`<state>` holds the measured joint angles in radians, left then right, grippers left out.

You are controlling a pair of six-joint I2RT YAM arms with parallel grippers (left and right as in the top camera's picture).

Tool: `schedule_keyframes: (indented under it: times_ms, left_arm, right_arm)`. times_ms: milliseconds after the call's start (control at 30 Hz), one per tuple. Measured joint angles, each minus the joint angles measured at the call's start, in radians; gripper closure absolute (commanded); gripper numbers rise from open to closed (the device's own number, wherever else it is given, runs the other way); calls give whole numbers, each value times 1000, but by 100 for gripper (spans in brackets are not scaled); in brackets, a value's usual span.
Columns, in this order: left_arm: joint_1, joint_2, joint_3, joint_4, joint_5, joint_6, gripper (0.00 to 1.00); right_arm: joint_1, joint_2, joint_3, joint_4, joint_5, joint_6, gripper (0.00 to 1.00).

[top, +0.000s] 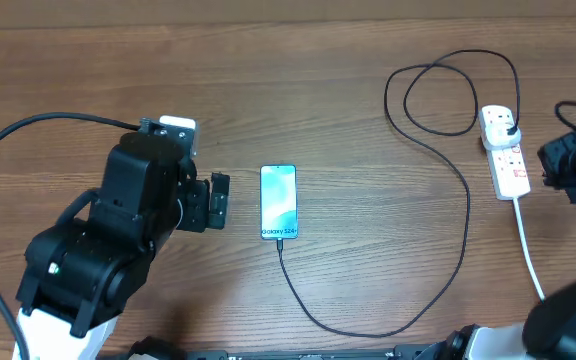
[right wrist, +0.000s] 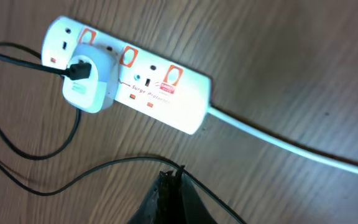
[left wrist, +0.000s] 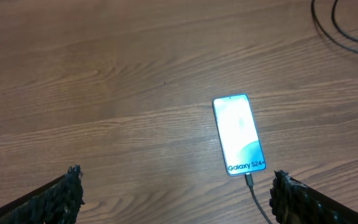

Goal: Plug charger to phone and switch on socket

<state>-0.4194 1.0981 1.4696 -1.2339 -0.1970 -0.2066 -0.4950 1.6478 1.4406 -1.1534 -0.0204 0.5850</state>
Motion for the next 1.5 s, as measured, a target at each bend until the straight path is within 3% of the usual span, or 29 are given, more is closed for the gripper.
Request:
schedule_keyframes:
  times_ms: [267, 700, 1267, 1500]
  left_arm:
    - [0, 4, -1, 0, -2, 0, 0]
    - [0, 3, -1, 0, -2, 0, 0]
    - [2, -103, -1, 0, -2, 0, 0]
    - [92, -105, -1, 0, -2, 0, 0]
  right_arm:
    - [0, 238, 112, 34, -55, -45, 96]
    - [0, 320, 126, 169, -61, -72, 96]
    - [0, 383, 128, 227, -61, -81, 96]
    - [0, 401, 128, 238, -62, -81, 96]
